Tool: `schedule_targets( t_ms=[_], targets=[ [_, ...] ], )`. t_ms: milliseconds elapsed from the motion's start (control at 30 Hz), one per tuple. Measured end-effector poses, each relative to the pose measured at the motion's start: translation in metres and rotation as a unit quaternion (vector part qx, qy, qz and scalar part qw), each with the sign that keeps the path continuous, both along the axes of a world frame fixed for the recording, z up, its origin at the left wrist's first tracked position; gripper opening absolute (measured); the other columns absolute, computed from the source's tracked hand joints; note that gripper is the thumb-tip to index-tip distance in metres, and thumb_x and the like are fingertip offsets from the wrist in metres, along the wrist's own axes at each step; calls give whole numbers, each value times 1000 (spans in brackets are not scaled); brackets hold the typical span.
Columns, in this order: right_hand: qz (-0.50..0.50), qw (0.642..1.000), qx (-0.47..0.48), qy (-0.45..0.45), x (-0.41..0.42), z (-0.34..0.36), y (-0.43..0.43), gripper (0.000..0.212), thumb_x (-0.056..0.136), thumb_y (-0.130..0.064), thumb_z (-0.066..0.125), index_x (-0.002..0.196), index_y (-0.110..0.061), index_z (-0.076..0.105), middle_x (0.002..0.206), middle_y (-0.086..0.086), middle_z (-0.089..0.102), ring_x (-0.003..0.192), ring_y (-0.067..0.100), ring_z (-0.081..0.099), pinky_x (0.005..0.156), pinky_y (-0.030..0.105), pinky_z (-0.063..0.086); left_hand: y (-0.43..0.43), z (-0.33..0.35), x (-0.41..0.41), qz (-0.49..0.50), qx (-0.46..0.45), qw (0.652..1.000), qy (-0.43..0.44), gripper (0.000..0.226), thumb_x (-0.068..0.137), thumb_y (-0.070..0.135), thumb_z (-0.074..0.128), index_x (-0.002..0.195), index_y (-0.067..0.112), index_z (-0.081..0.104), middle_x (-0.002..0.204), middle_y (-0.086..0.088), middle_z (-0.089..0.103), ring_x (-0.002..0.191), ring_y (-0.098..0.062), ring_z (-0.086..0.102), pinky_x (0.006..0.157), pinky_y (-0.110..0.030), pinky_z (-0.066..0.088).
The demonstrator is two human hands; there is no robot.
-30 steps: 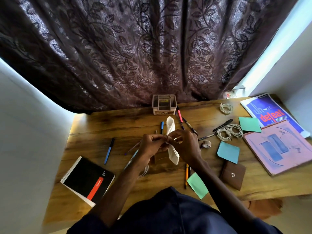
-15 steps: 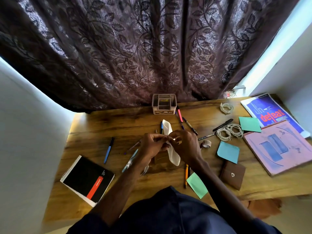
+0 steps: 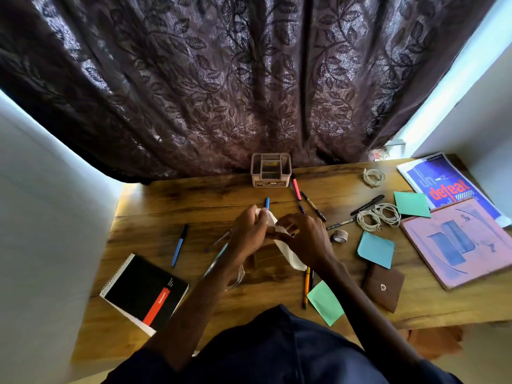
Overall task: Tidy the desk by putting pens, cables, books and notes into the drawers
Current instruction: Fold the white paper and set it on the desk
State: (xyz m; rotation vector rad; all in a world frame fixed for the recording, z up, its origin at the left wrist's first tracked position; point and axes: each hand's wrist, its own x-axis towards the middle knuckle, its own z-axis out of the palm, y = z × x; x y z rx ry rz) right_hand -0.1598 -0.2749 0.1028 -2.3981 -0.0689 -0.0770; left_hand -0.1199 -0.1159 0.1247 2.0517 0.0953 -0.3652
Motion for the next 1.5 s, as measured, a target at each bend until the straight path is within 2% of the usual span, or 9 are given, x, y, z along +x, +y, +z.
schedule_targets(
  t_ms=[100, 267, 367, 467, 733, 900, 1133, 1233, 1500],
  targets=[
    [36, 999, -4, 13, 3, 4, -3, 15, 83, -29, 81, 96, -31, 75, 95, -16, 74, 78, -9, 65, 66, 22, 59, -3, 4, 2, -61, 91, 991, -76, 51, 109, 34, 36, 153, 9, 36, 133, -13, 63, 105, -10, 64, 72, -12, 47],
    [36, 999, -11, 1, 8, 5, -13, 18, 82, -17, 82, 96, -26, 79, 92, -14, 76, 72, -13, 63, 65, 13, 55, 2, -11, 8, -125, 164, 962, -176, 47, 102, 42, 50, 141, 16, 53, 121, -1, 71, 108, -15, 68, 89, -35, 57],
    [44, 999, -7, -3, 10, 5, -22, 18, 81, -13, 82, 95, -24, 79, 92, -13, 76, 76, -7, 67, 68, 22, 60, 10, -14, 11, -216, 221, 926, -217, 61, 89, 44, 69, 143, 25, 50, 120, 7, 65, 114, -16, 53, 88, -30, 46],
    [79, 997, 21, -9, 12, 11, -27, 17, 81, -15, 82, 95, -24, 79, 90, -22, 72, 80, -10, 67, 70, 11, 55, 16, -16, 12, -275, 247, 897, -242, 49, 85, 41, 75, 131, 29, 63, 127, 6, 61, 116, -15, 46, 89, -30, 40],
    [90, 995, 47, 2, 17, 1, -31, 27, 83, -21, 80, 109, -19, 73, 107, -12, 71, 90, -18, 62, 74, 9, 53, 11, -23, 11, -227, 176, 937, -201, 30, 91, 39, 71, 117, 24, 73, 102, 5, 74, 89, -8, 61, 73, -27, 50],
    [79, 997, -1, 5, 22, -6, -36, 20, 84, -20, 80, 103, -20, 77, 100, -9, 76, 83, -5, 67, 72, 22, 59, 12, -24, 10, -230, 154, 948, -157, 25, 92, 33, 73, 114, 21, 74, 104, 8, 75, 80, 2, 61, 66, -16, 48],
    [76, 994, -48, 59, 24, -29, -42, 22, 83, -15, 80, 106, -15, 77, 105, -1, 76, 89, 4, 67, 77, 27, 59, 39, -64, 10, -213, 235, 948, -32, 49, 81, 23, 81, 127, 24, 62, 125, 4, 66, 113, -13, 62, 92, -35, 57],
    [66, 994, -54, 73, 20, -43, -38, 21, 83, -18, 81, 104, -19, 78, 104, -4, 77, 91, 9, 71, 76, 34, 61, 47, -76, 6, -236, 243, 941, 10, 67, 78, 20, 83, 139, 23, 53, 141, 3, 56, 128, -16, 54, 98, -28, 48],
    [21, 994, -69, 85, 10, -66, -17, 18, 90, -24, 73, 108, -24, 74, 110, -6, 74, 94, 7, 67, 72, 21, 53, 45, -94, -10, -242, 280, 928, -37, 60, 83, 33, 79, 137, 25, 53, 140, 2, 55, 132, -19, 47, 105, -36, 41]
  ],
)
